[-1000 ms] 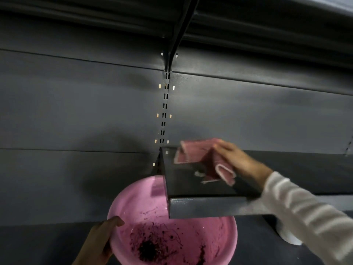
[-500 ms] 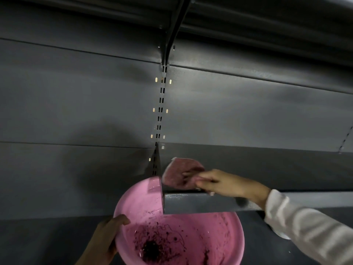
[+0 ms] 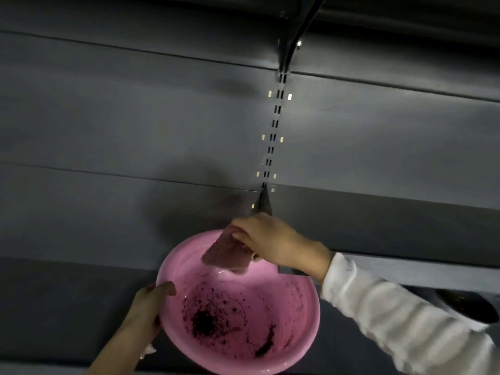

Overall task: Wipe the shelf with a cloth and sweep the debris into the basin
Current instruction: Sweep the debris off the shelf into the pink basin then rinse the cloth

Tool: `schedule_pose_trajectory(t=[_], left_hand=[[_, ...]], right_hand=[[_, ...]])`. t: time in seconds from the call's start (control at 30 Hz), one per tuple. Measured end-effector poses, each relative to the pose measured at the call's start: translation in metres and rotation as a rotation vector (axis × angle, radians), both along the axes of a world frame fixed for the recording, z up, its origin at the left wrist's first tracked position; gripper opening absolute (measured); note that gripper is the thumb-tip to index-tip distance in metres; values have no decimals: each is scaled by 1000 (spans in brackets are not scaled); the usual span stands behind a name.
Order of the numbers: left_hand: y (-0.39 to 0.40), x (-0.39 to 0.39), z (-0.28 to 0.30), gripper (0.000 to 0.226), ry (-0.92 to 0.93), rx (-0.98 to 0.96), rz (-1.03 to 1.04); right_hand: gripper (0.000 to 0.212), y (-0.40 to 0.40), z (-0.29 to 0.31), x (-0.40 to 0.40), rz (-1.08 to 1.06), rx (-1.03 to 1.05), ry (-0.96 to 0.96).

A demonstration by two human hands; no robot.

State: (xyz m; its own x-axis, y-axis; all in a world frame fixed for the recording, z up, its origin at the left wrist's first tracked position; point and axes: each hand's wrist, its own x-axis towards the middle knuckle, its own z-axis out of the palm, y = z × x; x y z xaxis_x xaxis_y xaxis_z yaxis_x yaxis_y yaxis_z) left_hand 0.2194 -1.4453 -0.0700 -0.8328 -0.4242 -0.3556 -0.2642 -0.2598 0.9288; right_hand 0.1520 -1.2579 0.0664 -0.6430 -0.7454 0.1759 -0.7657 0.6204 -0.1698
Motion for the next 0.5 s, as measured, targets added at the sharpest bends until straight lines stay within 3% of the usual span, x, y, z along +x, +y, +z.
schedule_pose_trajectory(t=[0.17,0.37,0.5], left_hand=[[-16,-3,-26,24,-51,38,69],[-29,-21,-59,22,-149,25,104],[-36,-33,-75,16,-205,37,99]], right_hand=[[29,-27,-14,21,49,170,177],[23,-39,-60,15,48,149,47],[37,-36,-112,-10,-44,224,-77]])
